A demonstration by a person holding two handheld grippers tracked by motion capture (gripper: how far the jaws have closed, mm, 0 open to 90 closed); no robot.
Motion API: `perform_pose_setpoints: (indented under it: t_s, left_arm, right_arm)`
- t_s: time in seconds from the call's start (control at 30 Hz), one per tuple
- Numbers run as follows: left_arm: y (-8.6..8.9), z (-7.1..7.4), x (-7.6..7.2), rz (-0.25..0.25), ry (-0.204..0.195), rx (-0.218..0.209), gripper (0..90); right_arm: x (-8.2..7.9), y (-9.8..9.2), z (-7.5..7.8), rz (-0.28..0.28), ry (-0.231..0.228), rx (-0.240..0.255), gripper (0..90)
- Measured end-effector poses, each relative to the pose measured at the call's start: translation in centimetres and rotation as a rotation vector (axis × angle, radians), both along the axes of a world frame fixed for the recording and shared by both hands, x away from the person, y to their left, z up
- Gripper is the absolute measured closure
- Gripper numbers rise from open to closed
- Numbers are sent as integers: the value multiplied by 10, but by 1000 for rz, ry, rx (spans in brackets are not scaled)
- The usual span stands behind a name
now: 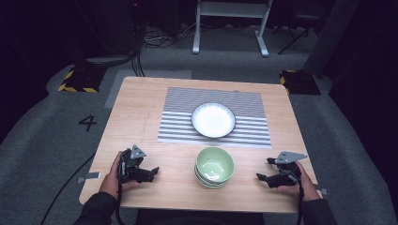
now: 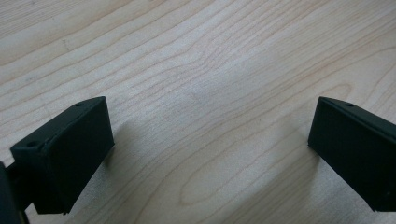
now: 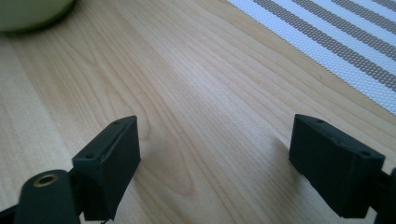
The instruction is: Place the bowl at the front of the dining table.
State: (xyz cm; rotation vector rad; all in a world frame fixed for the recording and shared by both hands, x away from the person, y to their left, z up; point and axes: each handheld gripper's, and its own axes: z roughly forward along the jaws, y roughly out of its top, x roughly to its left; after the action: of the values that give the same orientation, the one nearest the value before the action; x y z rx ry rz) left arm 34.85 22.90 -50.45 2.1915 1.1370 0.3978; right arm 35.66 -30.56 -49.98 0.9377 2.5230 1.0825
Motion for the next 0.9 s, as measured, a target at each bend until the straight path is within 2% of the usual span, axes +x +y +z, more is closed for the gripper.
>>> perform_pose_setpoints:
  t_s: [0.07, 0.13, 0.27, 0.57, 0.73, 0.9]
  left_arm:
    - [0, 0, 0, 0, 0, 0, 0]
    - [0, 0, 0, 0, 0, 0, 0]
    - [0, 0, 0, 3, 1, -1, 1]
    - [0, 0, -1, 8, -1, -1, 2]
    - [0, 0, -1, 7, 0, 0, 2]
    - [0, 0, -1, 8, 1, -1, 2]
  right_arm:
    - [1, 0, 1, 8, 4, 7, 175]
    - [1, 2, 5, 13, -10, 3, 189]
    - [-2, 7, 15, 29, -40, 26, 194]
    - [-9, 35, 40, 124, -104, 44, 208]
    - [-13, 48, 47, 173, -120, 43, 201]
    - [-15, 56, 52, 194, -134, 39, 200]
